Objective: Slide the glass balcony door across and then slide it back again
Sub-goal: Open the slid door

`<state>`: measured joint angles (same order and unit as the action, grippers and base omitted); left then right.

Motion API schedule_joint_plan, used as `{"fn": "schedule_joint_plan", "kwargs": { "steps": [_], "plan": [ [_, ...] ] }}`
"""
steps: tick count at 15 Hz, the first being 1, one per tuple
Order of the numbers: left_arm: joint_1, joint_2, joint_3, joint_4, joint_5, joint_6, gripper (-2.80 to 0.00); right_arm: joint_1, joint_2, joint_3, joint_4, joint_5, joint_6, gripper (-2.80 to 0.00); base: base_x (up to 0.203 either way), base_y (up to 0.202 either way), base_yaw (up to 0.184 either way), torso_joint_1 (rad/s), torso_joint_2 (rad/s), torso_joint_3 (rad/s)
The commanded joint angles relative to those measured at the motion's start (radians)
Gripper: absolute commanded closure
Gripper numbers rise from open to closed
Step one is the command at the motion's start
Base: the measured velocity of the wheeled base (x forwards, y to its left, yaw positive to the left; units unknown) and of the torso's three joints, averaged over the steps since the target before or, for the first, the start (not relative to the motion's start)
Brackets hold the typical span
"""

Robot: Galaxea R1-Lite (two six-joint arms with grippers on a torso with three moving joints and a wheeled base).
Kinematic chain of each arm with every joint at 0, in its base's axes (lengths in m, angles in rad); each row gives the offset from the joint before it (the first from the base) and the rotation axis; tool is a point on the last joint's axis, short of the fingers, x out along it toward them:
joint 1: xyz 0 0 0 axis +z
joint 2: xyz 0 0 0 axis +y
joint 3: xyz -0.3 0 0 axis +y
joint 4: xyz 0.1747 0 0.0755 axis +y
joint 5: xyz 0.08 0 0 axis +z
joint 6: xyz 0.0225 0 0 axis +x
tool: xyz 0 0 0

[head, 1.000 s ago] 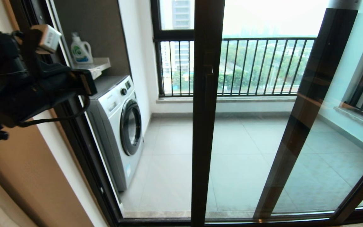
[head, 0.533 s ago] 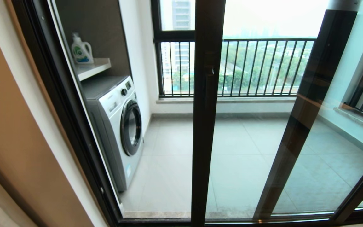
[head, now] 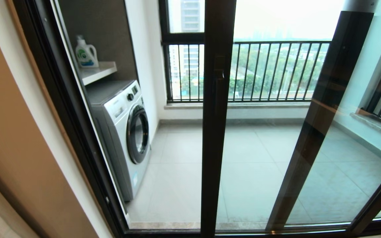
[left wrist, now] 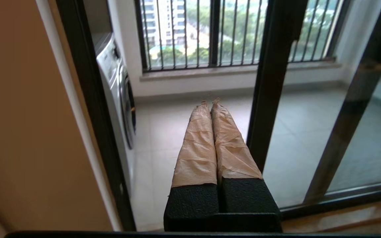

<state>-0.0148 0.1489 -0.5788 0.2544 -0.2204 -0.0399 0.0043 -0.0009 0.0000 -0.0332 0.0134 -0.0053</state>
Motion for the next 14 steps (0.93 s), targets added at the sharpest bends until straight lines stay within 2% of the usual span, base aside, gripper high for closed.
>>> {"fn": "schedule_joint_plan", "kwargs": {
  "steps": [1,3,5,7,14],
  "plan": [
    [0.013,-0.124,0.240,-0.022,0.059,0.073,0.00,0.000,0.001,0.012,-0.001,0.000,0.001,0.00,0.000,0.000,0.000,0.000,0.00,0.000],
    [0.015,-0.135,0.466,-0.133,0.117,0.153,0.00,0.000,0.001,0.012,-0.001,0.000,-0.001,0.00,0.000,0.000,0.000,0.000,0.00,0.000],
    [0.016,-0.140,0.586,-0.186,0.147,0.158,0.00,0.000,0.001,0.012,-0.001,0.000,-0.001,0.00,0.000,0.000,0.000,0.000,0.00,0.000],
    [0.016,-0.144,0.570,-0.225,0.178,0.138,0.00,0.000,0.001,0.012,-0.001,0.000,0.001,0.00,0.000,0.000,0.000,0.000,0.00,0.000],
    [0.016,-0.146,0.571,-0.231,0.182,0.095,0.00,0.000,0.001,0.012,-0.001,0.000,-0.001,0.00,0.000,0.000,0.000,0.000,0.00,0.000]
  ]
}}
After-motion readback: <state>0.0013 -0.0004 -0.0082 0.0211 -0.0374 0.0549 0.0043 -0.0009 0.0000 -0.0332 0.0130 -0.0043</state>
